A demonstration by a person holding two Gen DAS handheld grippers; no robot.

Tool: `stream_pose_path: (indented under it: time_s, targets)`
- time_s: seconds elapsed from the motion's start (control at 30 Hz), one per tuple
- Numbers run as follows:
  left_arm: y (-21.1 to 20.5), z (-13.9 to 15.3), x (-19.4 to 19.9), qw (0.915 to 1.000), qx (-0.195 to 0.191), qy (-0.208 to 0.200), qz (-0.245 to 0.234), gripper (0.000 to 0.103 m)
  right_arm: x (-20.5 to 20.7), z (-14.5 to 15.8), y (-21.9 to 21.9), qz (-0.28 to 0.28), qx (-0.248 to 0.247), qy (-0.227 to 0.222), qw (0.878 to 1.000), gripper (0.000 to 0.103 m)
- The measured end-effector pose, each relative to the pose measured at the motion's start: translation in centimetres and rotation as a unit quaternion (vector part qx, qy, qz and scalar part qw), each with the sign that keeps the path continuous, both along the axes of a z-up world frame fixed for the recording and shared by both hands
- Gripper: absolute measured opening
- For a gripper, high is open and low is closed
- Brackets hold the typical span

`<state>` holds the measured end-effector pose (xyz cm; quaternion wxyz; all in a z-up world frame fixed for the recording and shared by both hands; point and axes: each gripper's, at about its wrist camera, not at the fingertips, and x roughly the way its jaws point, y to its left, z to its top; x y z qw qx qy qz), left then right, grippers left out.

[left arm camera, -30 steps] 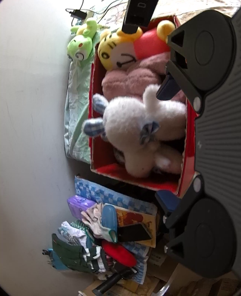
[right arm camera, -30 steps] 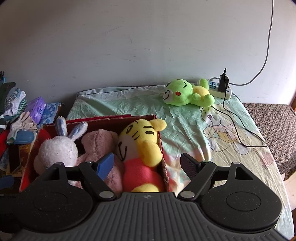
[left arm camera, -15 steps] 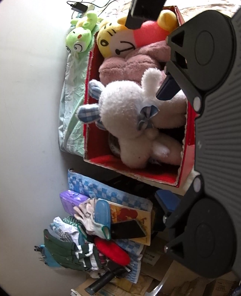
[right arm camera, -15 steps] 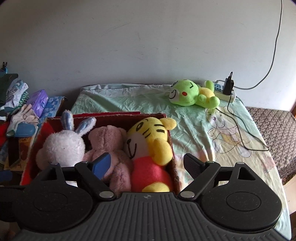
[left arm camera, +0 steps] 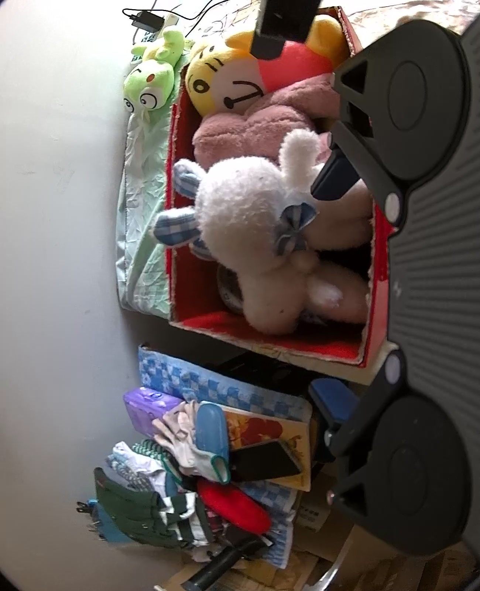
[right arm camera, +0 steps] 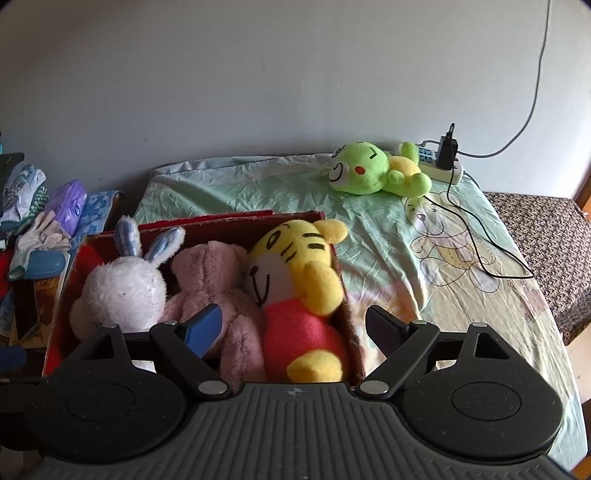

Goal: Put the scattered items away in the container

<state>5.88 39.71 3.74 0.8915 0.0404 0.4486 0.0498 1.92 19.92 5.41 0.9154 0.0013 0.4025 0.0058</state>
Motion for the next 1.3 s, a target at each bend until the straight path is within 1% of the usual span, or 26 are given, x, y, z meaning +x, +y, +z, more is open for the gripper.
stream_pose_path:
  time_s: [0.13,0.27,0.4,0.5,0.7,0.93,1.13,1.2,1.3]
  targets:
    - [0.4,0.5,0.6,1.0,0.005,-0.007,-0.005,0.103,0.4,0.4,0.8,0.006,0.002,-0.001,1.0,0.087]
    - [0.9,0.8,1.2,0.9999,0.008,-0.009,-0.005,0.103,1.0,0.7,0.7,-0.005,0.022,0.0,1.0,0.087]
    - [1.3,0.8,1.4,1.0,-0.007,-0.004,0.003,0.103,1.6,0.4,0.5,-0.012,0.04,0.011,0.999,0.087]
    - [1.5,0.6,1.4,0.9998,-0.018,0.0,0.006,0.103,1.5,0.0,0.8,-0.009,0.032,0.012,0.999,0.087]
    - [1.5,0.1,1.6,0.9998,-0.018,0.003,0.01,0.103,1.6,-0.9,0.9,0.0,0.024,0.017,1.0,0.087]
    - [1.3,-0.1,1.5,0.9999,-0.014,-0.001,0.006,0.103,1.9,-1.8,0.2,-0.006,0.037,0.024,0.999,0.087]
    - [1.0,-0.3,1.3,0.9998,-0.019,-0.005,0.001,0.103,2.0,-2.2,0.0,-0.006,0.048,0.025,0.999,0.086]
    - [0.9,-0.3,1.2,0.9998,-0.019,-0.007,-0.002,0.103,1.9,-2.3,0.0,-0.004,0.048,0.024,0.999,0.084]
    - [0.8,-0.2,0.9,0.9997,-0.019,-0.013,-0.003,0.103,1.6,-2.1,0.1,-0.001,0.041,0.014,0.999,0.083]
